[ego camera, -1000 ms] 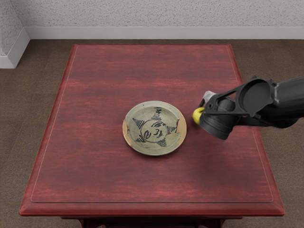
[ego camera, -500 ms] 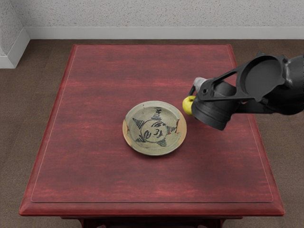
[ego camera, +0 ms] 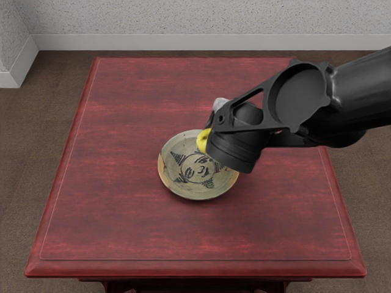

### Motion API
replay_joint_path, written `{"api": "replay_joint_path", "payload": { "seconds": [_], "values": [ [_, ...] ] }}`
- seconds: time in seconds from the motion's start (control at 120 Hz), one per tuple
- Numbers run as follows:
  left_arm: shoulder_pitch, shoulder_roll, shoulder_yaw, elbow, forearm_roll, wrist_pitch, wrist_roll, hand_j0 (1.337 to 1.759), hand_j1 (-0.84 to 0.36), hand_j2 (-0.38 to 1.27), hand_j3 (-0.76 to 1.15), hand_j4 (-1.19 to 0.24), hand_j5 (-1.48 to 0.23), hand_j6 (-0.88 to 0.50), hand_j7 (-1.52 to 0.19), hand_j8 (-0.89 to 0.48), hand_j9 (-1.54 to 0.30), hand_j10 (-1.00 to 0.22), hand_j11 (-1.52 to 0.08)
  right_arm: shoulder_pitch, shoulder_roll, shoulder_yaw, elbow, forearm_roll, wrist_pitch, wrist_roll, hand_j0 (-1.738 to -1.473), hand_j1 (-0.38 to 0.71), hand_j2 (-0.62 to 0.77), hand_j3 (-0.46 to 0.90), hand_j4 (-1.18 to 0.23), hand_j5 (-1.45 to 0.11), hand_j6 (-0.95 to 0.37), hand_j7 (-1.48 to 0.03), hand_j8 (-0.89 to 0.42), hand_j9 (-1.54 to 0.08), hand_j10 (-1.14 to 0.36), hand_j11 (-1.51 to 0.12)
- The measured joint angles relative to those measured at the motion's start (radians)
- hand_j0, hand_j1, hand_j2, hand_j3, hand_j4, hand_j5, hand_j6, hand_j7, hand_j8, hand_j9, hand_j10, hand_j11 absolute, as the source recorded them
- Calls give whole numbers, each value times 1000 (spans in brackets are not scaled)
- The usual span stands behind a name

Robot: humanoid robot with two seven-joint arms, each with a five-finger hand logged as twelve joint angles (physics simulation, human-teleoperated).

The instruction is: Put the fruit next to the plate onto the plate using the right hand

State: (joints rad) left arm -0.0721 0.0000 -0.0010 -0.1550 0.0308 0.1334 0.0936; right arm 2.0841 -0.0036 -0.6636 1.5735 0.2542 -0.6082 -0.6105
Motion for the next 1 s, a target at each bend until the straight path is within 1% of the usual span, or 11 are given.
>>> {"api": "replay_joint_path", "payload": {
  "seconds": [0.075, 0.258, 0.4, 0.483, 0.583, 0.667, 0.717, 0.75, 0.808, 1.0],
  "values": [
    [0, 0, 0, 0, 0, 0, 0, 1658, 69, 47, 0, -234, -304, -234, -304, -234, -304, -234, -304, 6, 2, 6, -4, 4, -1, 0, -1658, 278, 94, 0, -537, -804, -467, -799, -579, -810, -602, -811],
    [0, 0, 0, 0, 0, 0, 0, 1658, 69, 47, 0, -234, -304, -234, -304, -234, -304, -234, -304, 9, 3, 8, -39, 7, -2, 0, -1658, 31, 18, 0, -323, -463, -295, -461, -340, -465, -349, -466],
    [0, 0, -1, 0, 0, 0, 0, 1658, 69, 47, 0, -234, -304, -234, -304, -234, -304, -234, -304, 10, 4, 8, -54, 8, -3, 0, -1658, -122, 3, 0, -193, -272, -179, -271, -202, -273, -206, -273],
    [0, 0, 0, 0, 0, 0, 0, 1658, 69, 47, 0, -234, -304, -234, -304, -234, -304, -234, -304, 10, 4, 10, -72, 8, -3, 0, -1658, -180, -1, 0, -143, -200, -134, -199, -149, -201, -152, -201],
    [0, 0, 0, 0, 0, 0, 0, 1658, 69, 47, 0, -234, -304, -234, -304, -234, -304, -234, -304, 6, 1, 20, -82, 7, -3, 0, -1658, -226, -4, 0, -105, -144, -100, -144, -108, -145, -110, -145],
    [0, 0, 0, 0, 0, 0, 0, 1658, 69, 47, 0, -234, -304, -234, -304, -234, -304, -234, -304, 3, -26, 44, -79, 3, -3, 0, -1658, -249, -5, 0, -85, -115, -82, -115, -87, -116, -88, -116],
    [0, 0, 0, 0, 0, 0, 0, 1658, 69, 47, 0, -234, -304, -234, -304, -234, -304, -234, -304, 2, -55, 72, -65, 2, -3, 8, -1658, -259, -6, 0, -76, -103, -74, -103, -78, -103, -79, -103],
    [0, 0, 0, 0, 0, 0, 0, 1658, 69, 47, 0, -234, -304, -234, -304, -234, -304, -234, -304, 2, -73, 87, -58, 2, -3, 21, -1658, -265, -6, 0, -72, -97, -70, -96, -74, -97, -74, -97],
    [0, 0, -1, 0, 0, 0, 0, 1658, 69, 47, 0, -234, -304, -234, -304, -234, -304, -234, -304, 1, -120, 106, -36, 1, -3, 69, -1658, -272, -7, 0, -66, -88, -65, -88, -67, -88, -68, -88],
    [0, 0, 0, 0, 0, 0, 0, 1658, 69, 47, 0, -234, -304, -234, -304, -234, -304, -234, -304, -36, -314, 134, 4, 4, 0, 285, -1658, -285, -8, 0, -55, -72, -55, -72, -56, -72, -55, -72]
  ]
}}
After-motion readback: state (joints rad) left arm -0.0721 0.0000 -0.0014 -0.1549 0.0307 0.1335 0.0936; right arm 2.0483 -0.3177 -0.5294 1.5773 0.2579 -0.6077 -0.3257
